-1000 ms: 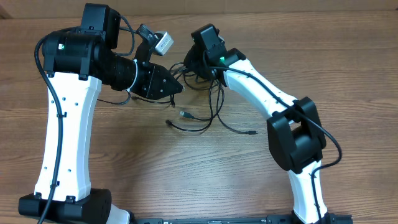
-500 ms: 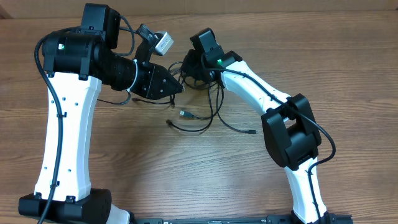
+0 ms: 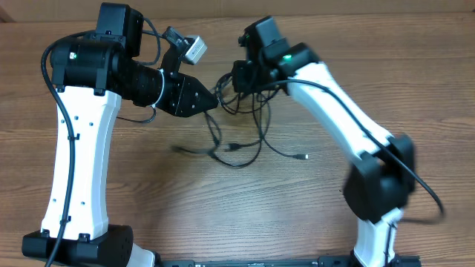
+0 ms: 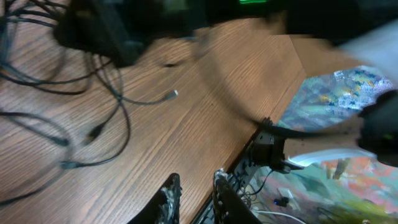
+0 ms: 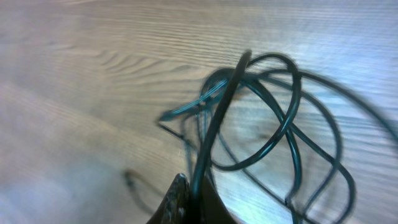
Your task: Untangle cables
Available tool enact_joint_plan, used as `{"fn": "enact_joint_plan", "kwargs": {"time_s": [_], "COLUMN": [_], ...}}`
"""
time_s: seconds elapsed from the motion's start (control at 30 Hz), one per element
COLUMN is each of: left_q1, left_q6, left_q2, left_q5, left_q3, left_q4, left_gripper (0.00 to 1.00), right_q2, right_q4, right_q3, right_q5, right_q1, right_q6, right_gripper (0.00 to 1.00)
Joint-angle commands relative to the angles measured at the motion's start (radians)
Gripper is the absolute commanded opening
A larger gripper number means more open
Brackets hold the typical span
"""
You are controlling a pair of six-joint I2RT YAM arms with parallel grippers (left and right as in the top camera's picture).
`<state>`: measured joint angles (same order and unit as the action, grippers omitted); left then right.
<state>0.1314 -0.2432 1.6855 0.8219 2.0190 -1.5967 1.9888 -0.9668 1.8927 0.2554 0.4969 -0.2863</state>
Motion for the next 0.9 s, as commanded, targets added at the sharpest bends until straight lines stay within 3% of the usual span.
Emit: {"fn": "enact_joint_plan", "kwargs": {"time_s": [0.0,0.3,0.53,0.73,0.87], "left_q1": [0.006,0.007,0.007,0.015,0.032], "left_q6": [-0.019,0.068,0.068,0.031,0.018], "left_q2": [-0.025,-0.021,-0.008,-0.004,-0.004], "left_q5": [0.005,-0.179,-0.178,-0.178,-0.177], "left_q3": [0.024,0.019,-0.008,-0.081,-0.159], "left_q4": [0.006,0.013,0.008,0.013,0.039], "left_gripper": [0.20,0.32,0.56,0.56,0.51], "right_q2": [-0.126,-0.289,-0.378,-0.405,-0.405], "right_q4": [-0.069,-0.278,-0.266,-0.266,-0.258], "right_q3": [0.040,0.040,0.040,0.040,0.040], "right_q5": [0.009,0.012,0.020,0.021,0.056], "right_q1": [-0.002,0.002,0.007,0.007,0.007], "right_q6": [0.184,0.350,0.351,0.322,0.313], "right_gripper": [0.04,0.04,0.04,0.04,0.04]}}
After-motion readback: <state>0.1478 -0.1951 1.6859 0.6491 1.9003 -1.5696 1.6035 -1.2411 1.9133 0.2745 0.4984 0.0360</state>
